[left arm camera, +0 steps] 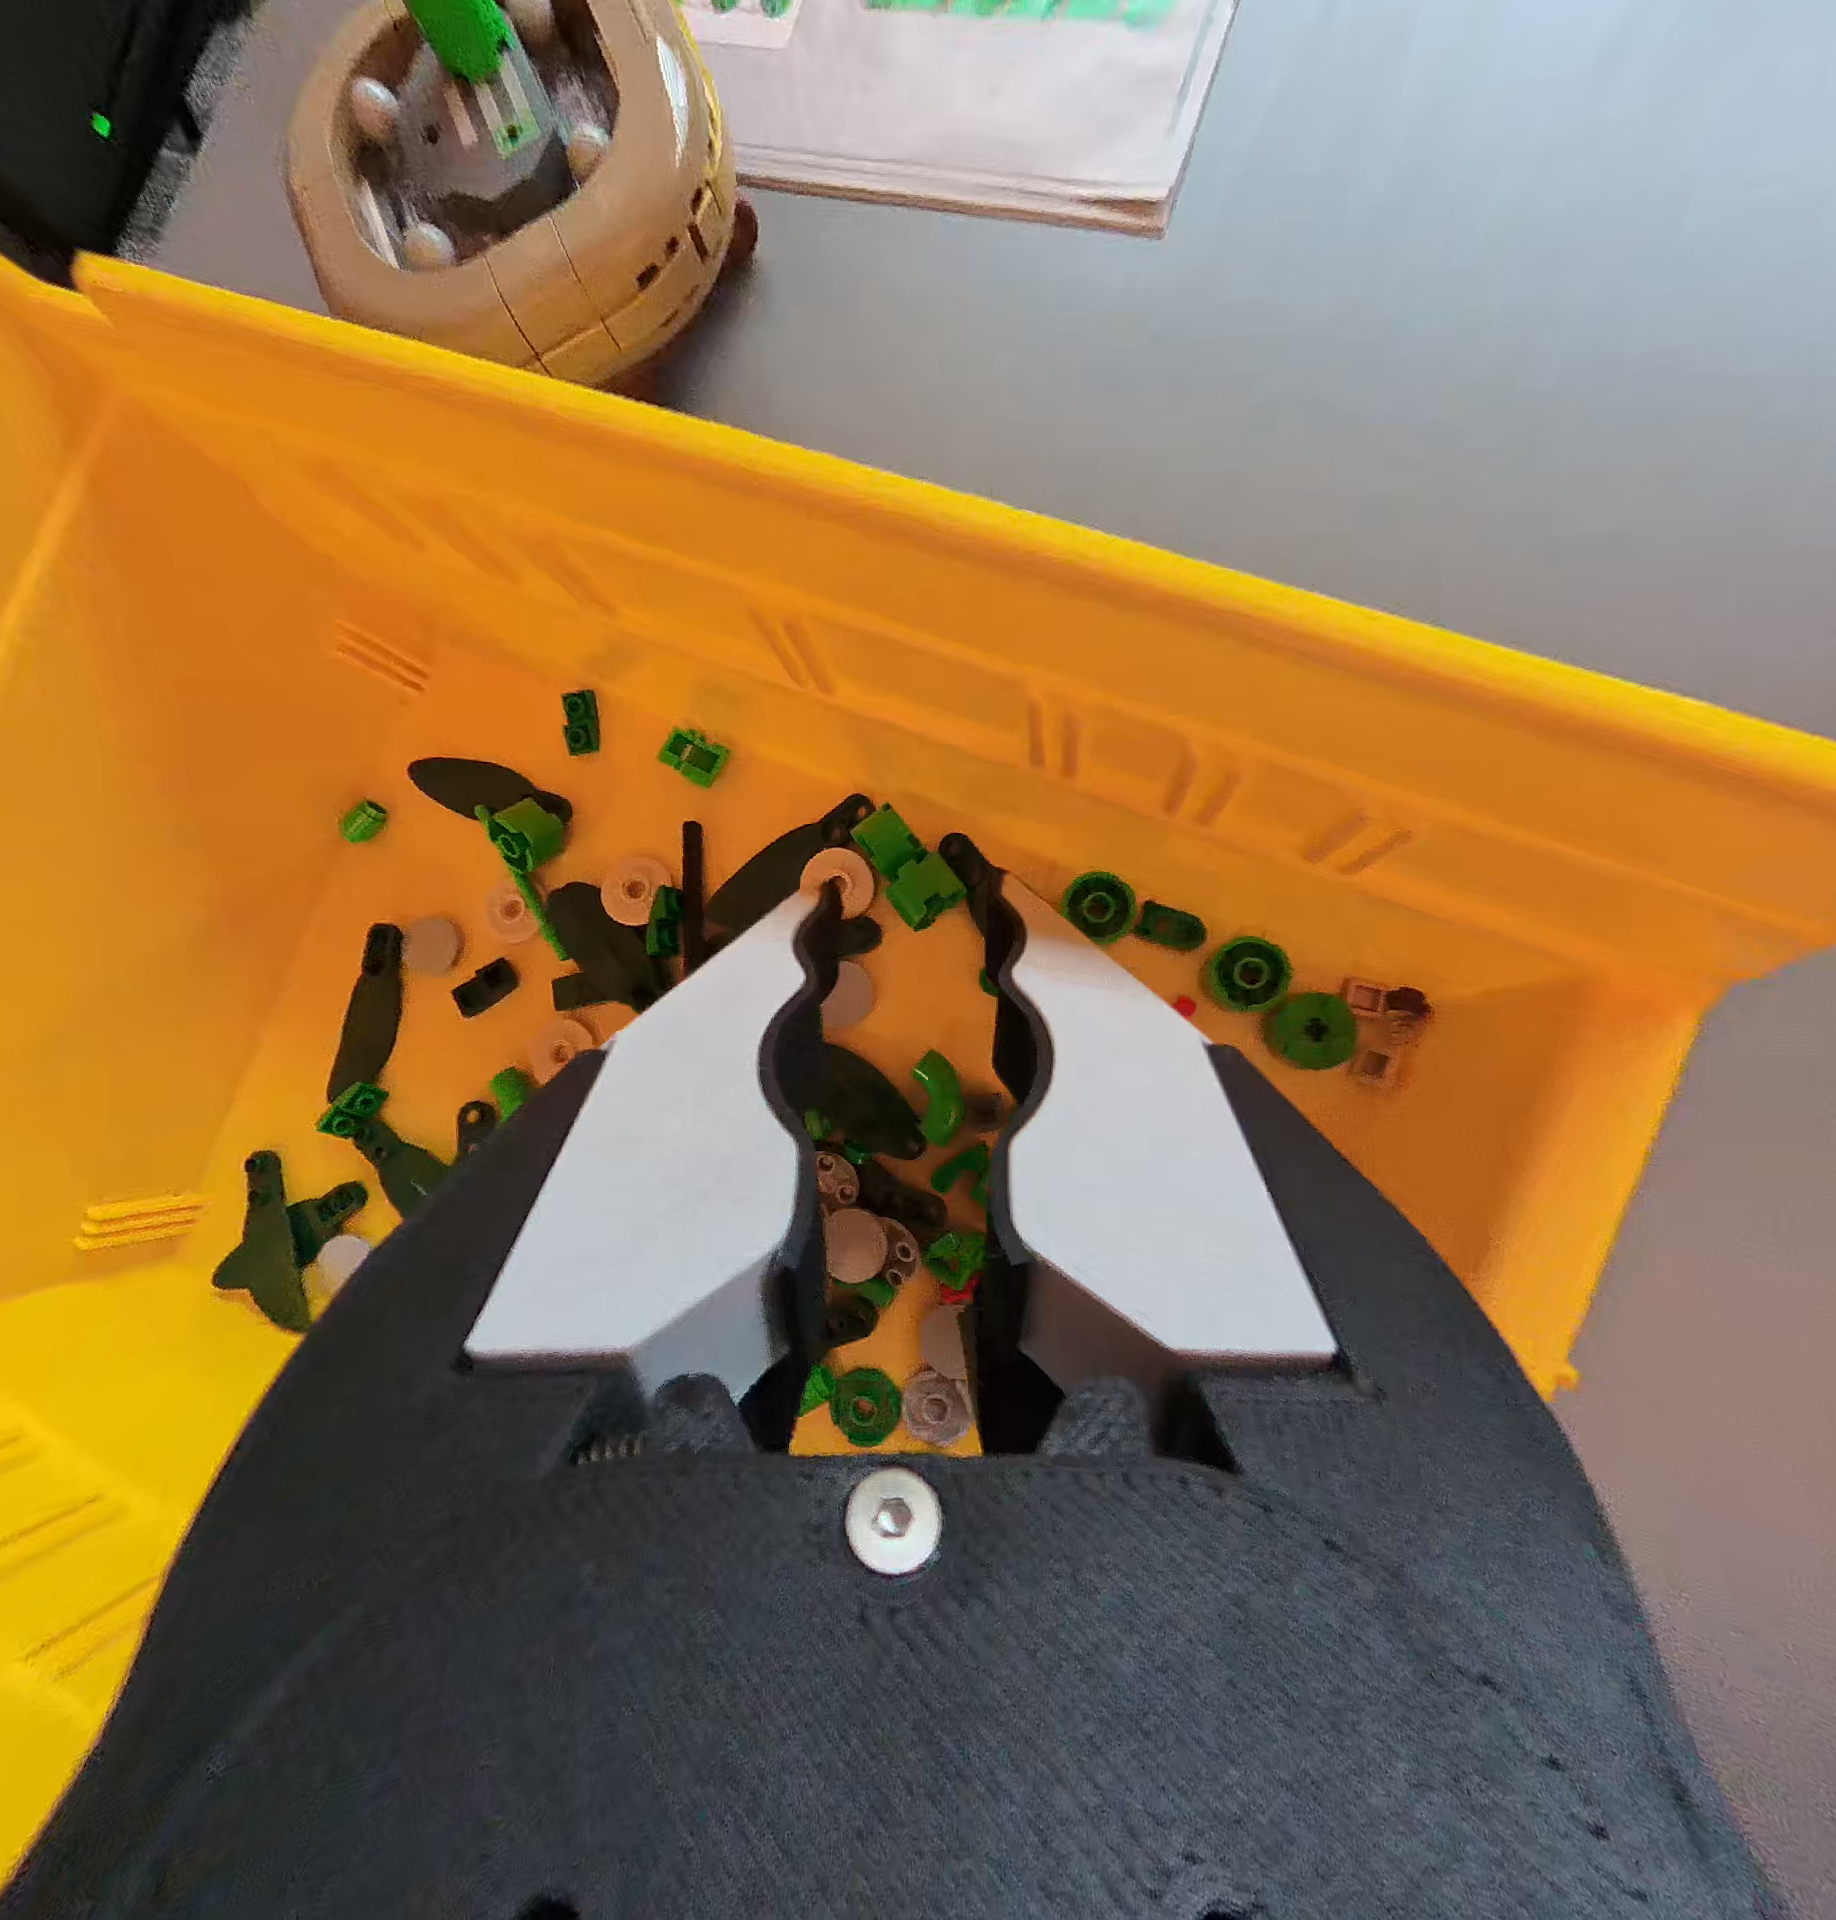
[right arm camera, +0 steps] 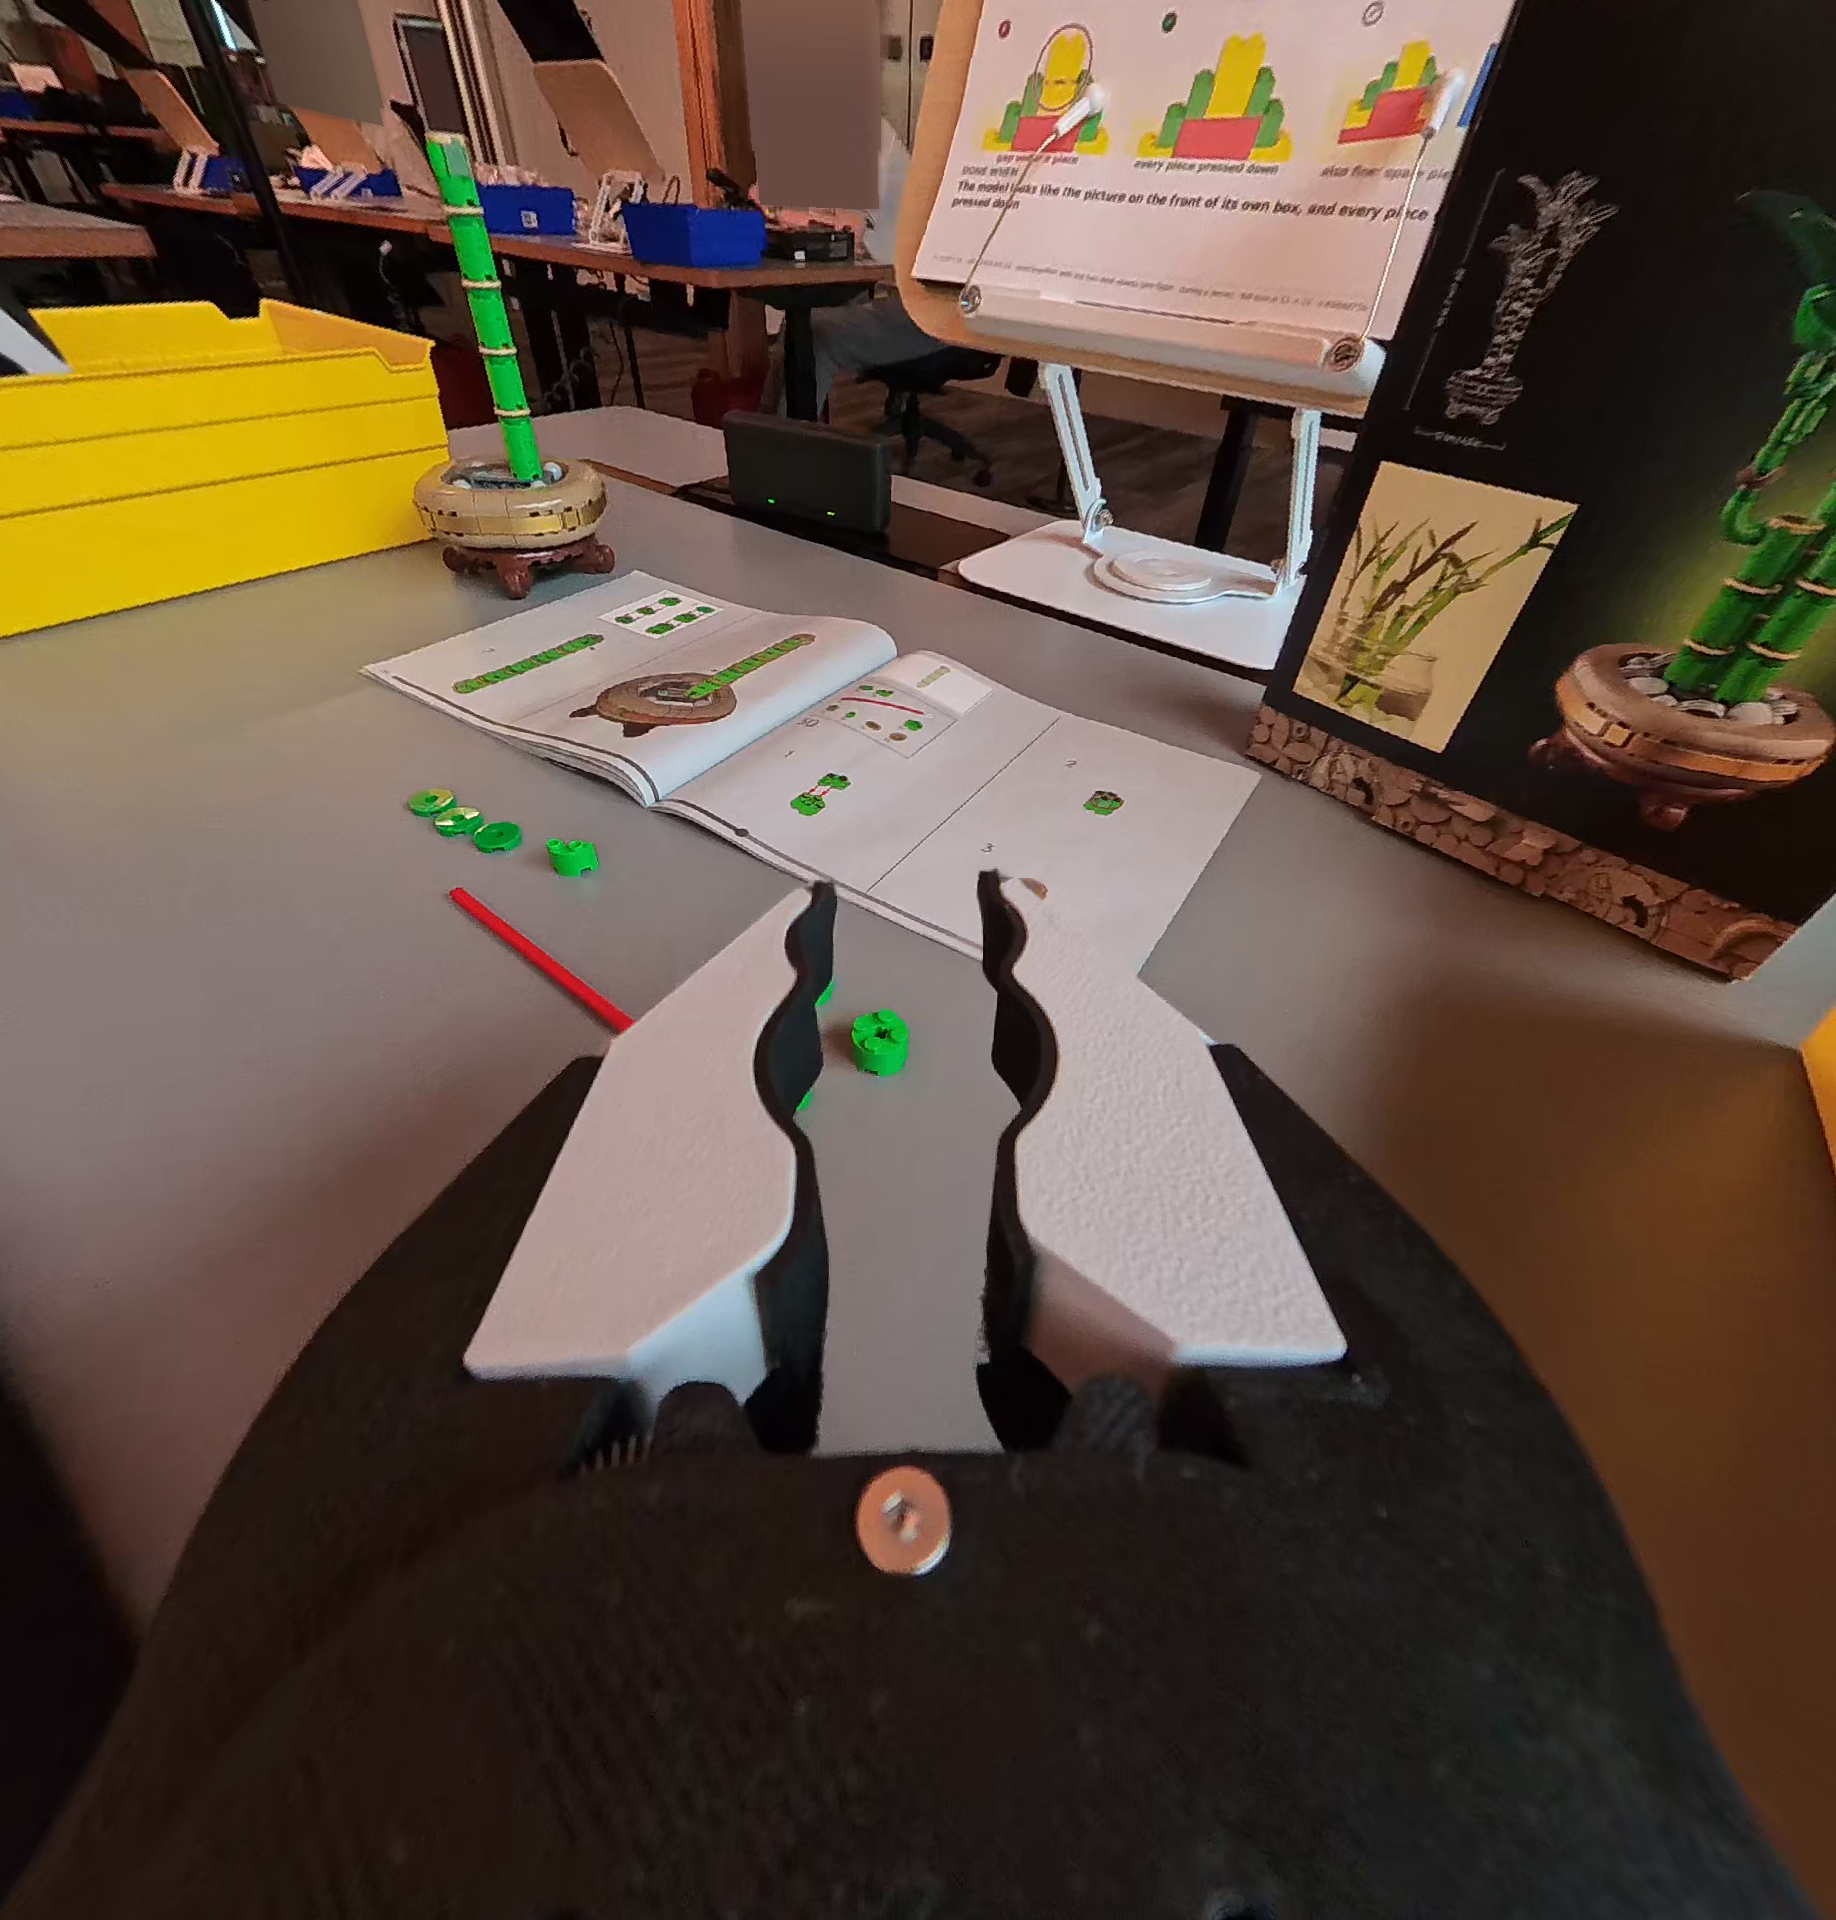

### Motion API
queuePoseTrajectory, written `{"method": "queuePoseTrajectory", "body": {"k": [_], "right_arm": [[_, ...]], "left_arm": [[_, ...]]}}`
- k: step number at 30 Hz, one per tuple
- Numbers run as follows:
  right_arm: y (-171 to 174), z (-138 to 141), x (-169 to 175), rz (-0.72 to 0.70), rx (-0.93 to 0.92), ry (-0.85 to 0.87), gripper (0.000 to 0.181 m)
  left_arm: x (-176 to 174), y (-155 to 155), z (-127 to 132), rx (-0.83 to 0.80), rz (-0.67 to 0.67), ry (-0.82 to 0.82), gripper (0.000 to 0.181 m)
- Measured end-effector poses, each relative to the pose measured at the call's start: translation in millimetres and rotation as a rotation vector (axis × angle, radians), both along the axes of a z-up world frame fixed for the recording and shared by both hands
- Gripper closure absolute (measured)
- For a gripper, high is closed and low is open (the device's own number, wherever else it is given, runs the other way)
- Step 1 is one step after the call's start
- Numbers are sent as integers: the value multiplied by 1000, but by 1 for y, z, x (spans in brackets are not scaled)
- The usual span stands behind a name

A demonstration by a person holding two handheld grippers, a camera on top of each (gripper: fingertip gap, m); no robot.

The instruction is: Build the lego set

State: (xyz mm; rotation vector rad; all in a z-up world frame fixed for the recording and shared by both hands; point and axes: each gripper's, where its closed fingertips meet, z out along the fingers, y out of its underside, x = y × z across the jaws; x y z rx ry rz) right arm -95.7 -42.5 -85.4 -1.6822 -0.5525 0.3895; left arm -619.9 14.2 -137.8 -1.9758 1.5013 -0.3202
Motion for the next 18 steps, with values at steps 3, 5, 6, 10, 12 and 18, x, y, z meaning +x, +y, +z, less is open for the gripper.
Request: {"method": "queuePoseTrajectory", "body": {"k": [3, 5, 6, 10, 12, 18], "right_arm": [[0, -3, -2, 5, -8, -12, 153], [0, -4, -2, 7, -12, -14, 153], [0, -4, -2, 8, -14, -13, 153], [0, -5, -2, 14, -23, -9, 153], [0, -6, -3, 20, -31, -11, 153], [-1, -7, -6, 31, -32, -23, 153]], "left_arm": [[3, 1, -10, -42, -8, 4, 158], [3, 2, -15, -58, -7, 11, 157], [3, 4, -17, -65, 1, 14, 156], [0, 5, -23, -90, 21, 31, 157], [0, 6, -26, -97, 23, 32, 160], [-1, 9, -24, -74, 34, 20, 163]]}}
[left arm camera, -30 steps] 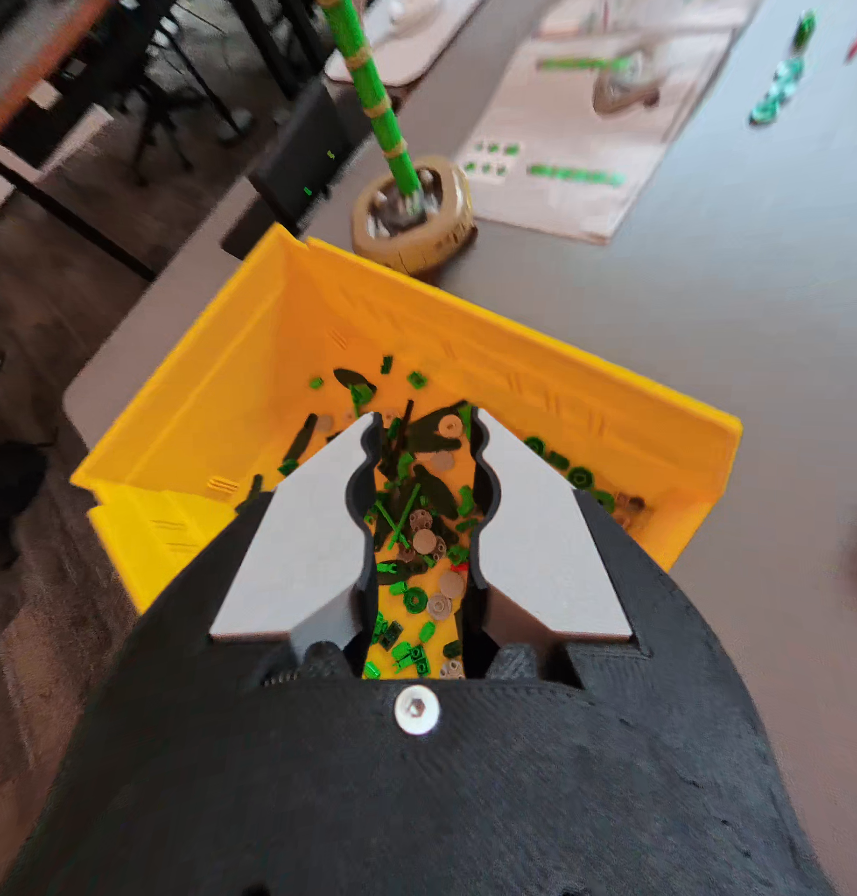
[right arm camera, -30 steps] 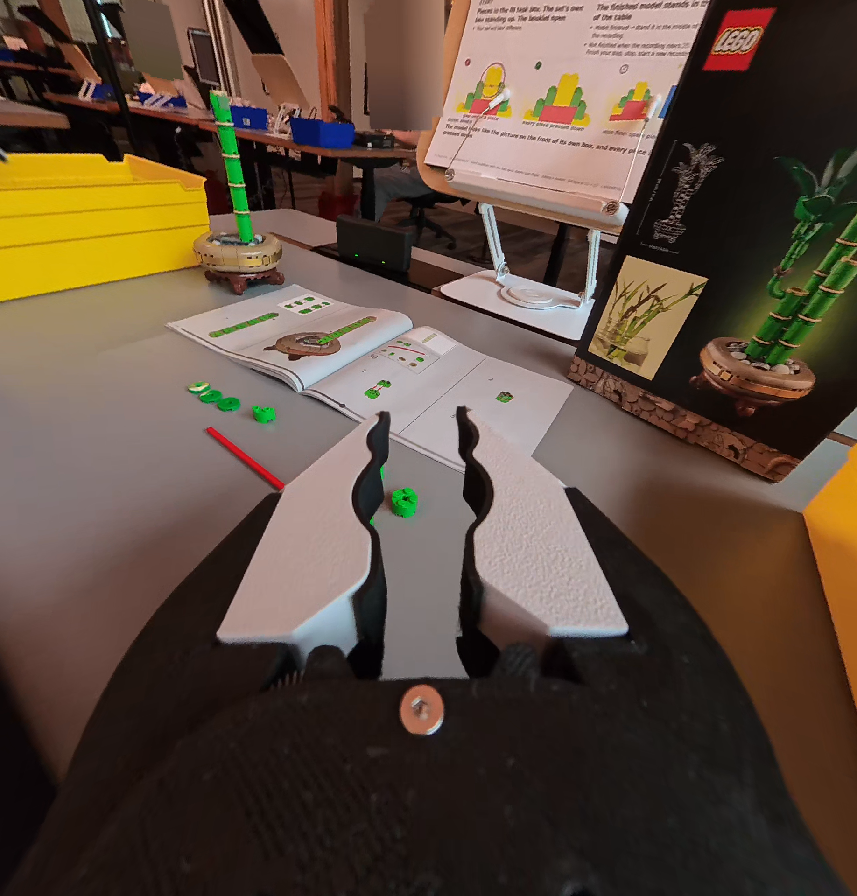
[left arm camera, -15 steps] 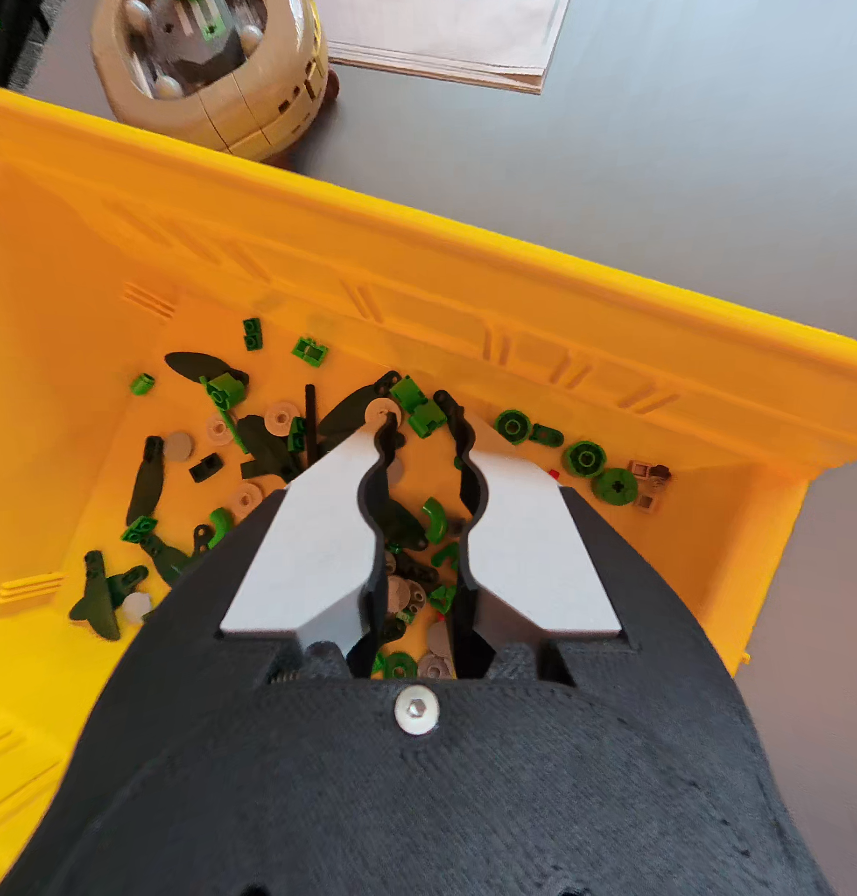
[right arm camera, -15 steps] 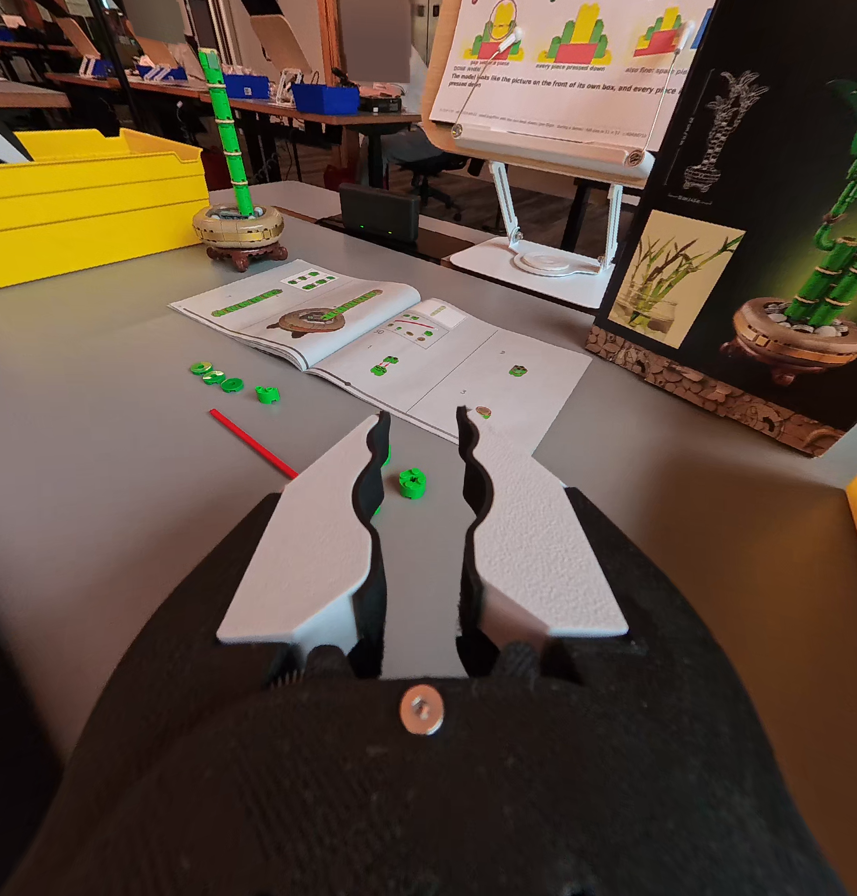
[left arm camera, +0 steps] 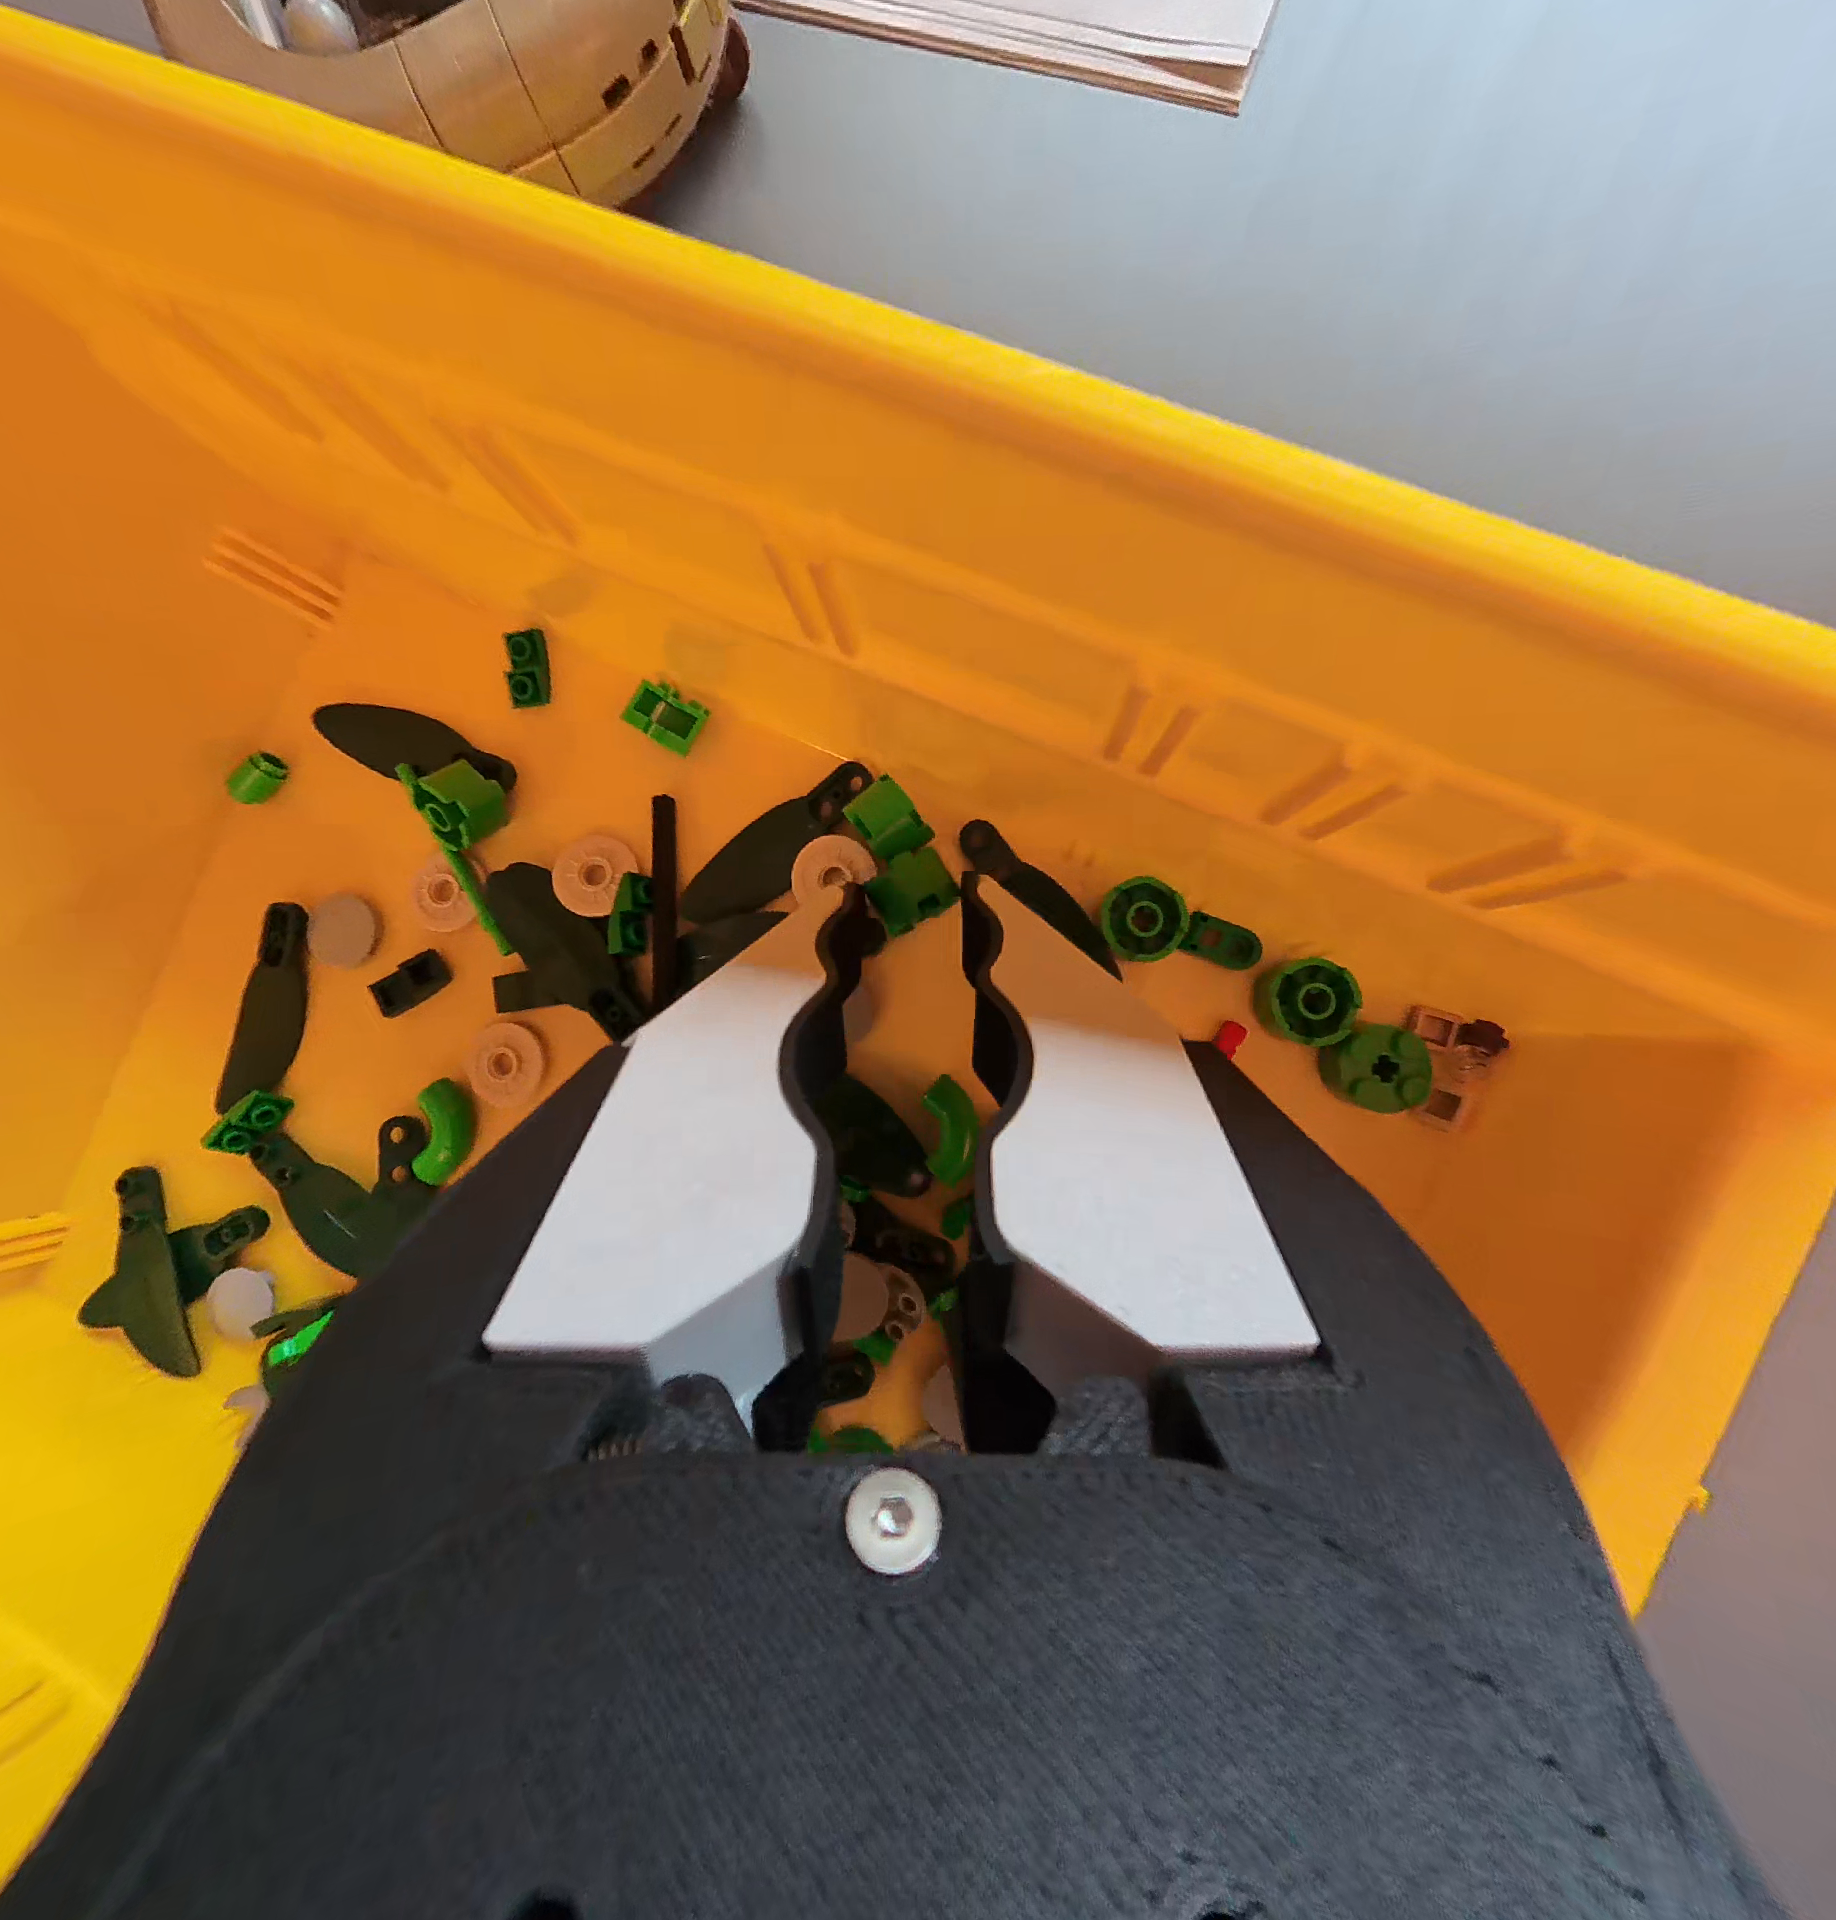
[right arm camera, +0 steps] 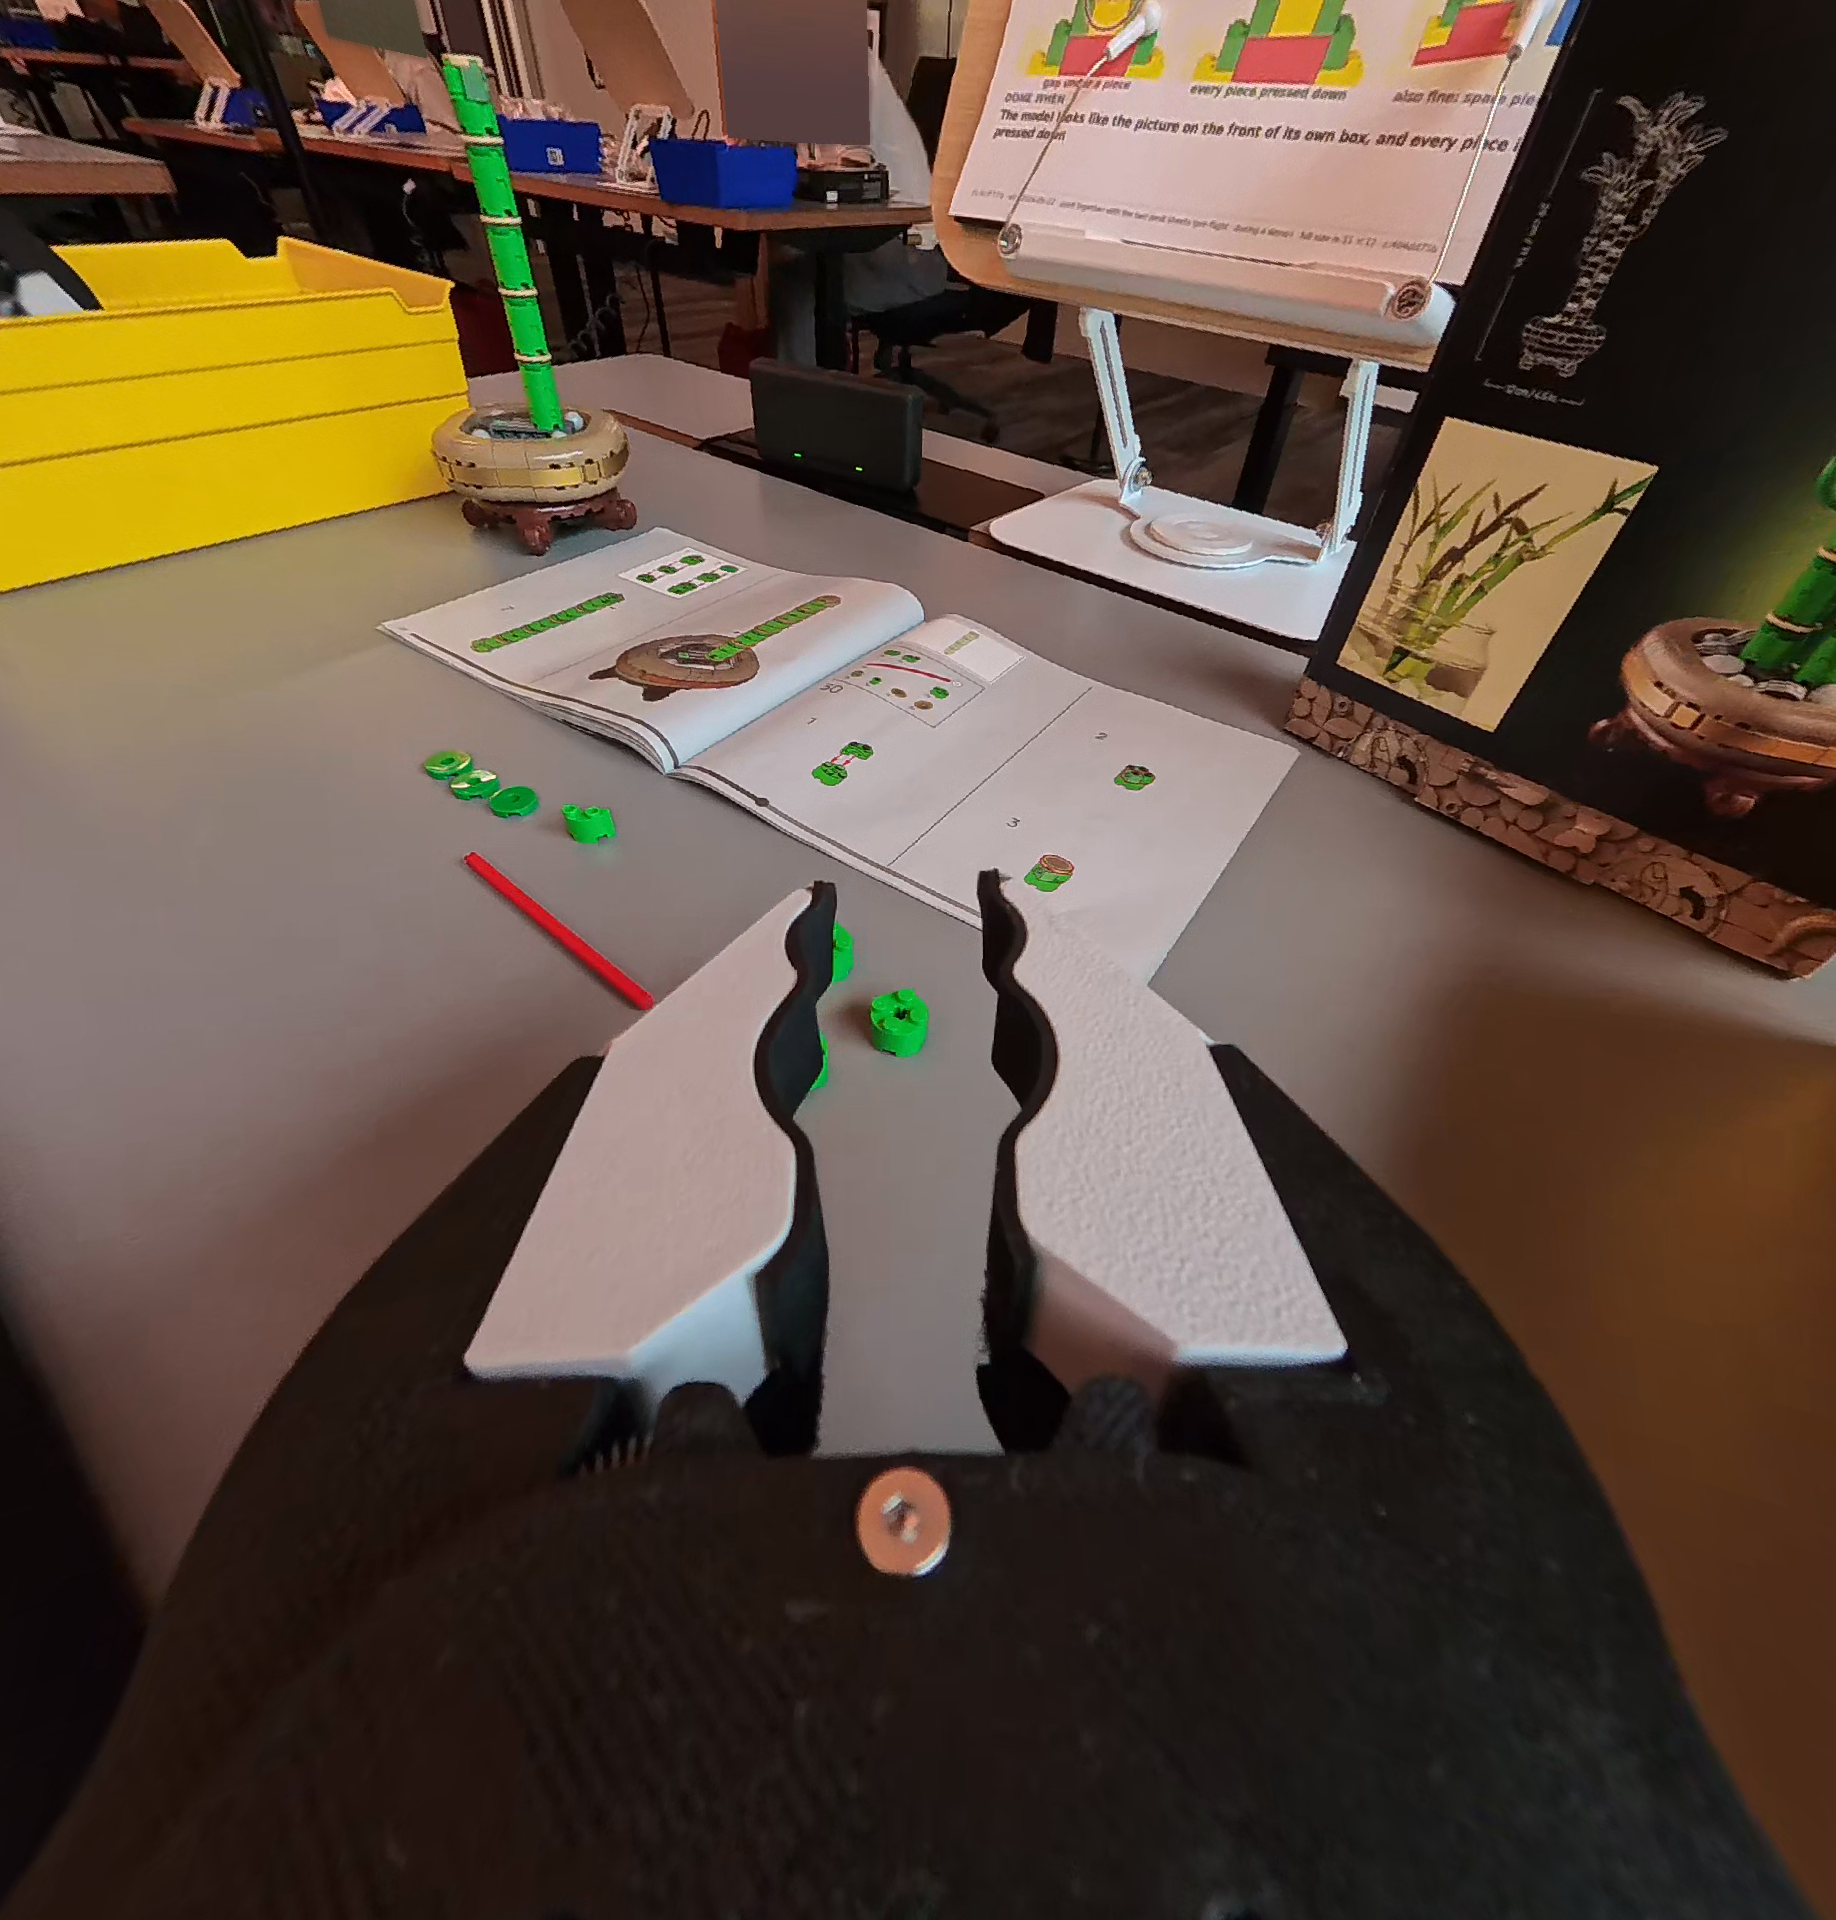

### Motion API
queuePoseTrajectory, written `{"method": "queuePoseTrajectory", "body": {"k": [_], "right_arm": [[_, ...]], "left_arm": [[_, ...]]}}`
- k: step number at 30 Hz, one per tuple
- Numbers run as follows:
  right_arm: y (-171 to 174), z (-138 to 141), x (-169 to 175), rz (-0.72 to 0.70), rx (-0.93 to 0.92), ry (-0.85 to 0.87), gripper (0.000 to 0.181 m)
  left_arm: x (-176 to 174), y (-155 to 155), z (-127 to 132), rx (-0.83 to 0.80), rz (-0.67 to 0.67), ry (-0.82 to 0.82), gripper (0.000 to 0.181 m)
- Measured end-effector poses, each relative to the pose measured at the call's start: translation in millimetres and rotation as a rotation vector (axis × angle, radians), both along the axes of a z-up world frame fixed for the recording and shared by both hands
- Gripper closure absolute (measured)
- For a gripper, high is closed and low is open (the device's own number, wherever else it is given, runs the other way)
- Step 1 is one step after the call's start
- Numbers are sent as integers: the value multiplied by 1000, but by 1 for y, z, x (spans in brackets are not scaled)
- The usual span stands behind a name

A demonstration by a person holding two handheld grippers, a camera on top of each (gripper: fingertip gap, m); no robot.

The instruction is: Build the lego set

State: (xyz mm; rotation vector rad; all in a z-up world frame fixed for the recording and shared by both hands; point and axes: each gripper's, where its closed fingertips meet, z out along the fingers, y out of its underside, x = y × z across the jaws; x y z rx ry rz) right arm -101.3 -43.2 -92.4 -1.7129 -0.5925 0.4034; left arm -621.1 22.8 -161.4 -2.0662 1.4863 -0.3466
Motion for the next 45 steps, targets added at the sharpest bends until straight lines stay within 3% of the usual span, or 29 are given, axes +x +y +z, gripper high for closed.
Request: {"method": "queuePoseTrajectory", "body": {"k": [4, 7, 10, 13, 16, 20, 26, 35, 38, 41, 43, 45], "right_arm": [[-1, 7, -1, -8, 21, 1, 153], [-2, 31, -19, -19, 42, 51, 154], [-9, 78, -80, 106, 37, 236, 154], [-23, 109, -156, 305, -46, 309, 153], [-42, 127, -214, 478, -122, 270, 153], [-55, 152, -238, 548, -122, 291, 152], [-61, 152, -222, 531, -157, 316, 151], [-78, 139, -211, 615, -224, 333, 166], [-65, 129, -177, 514, -190, 278, 166], [-26, 77, -85, 238, -116, -10, 166], [-22, 19, -36, 181, -246, -102, 166], [-26, -25, -15, 168, -393, -74, 166]], "left_arm": [[-4, 2, 42, 156, 71, -103, 164], [3, -5, 109, 378, 131, -258, 164], [39, -34, 176, 577, 101, -407, 165], [102, -68, 217, 740, 27, -502, 164], [171, -100, 231, 852, -70, -549, 164], [239, -121, 225, 951, -173, -529, 165], [294, -137, 215, 935, -289, -552, 164], [325, -149, 208, 890, -371, -557, 164], [327, -152, 199, 722, -363, -595, 140], [312, -145, 183, 538, -282, -594, 121], [300, -147, 170, 414, -262, -603, 124], [289, -147, 162, 343, -247, -617, 130]]}}
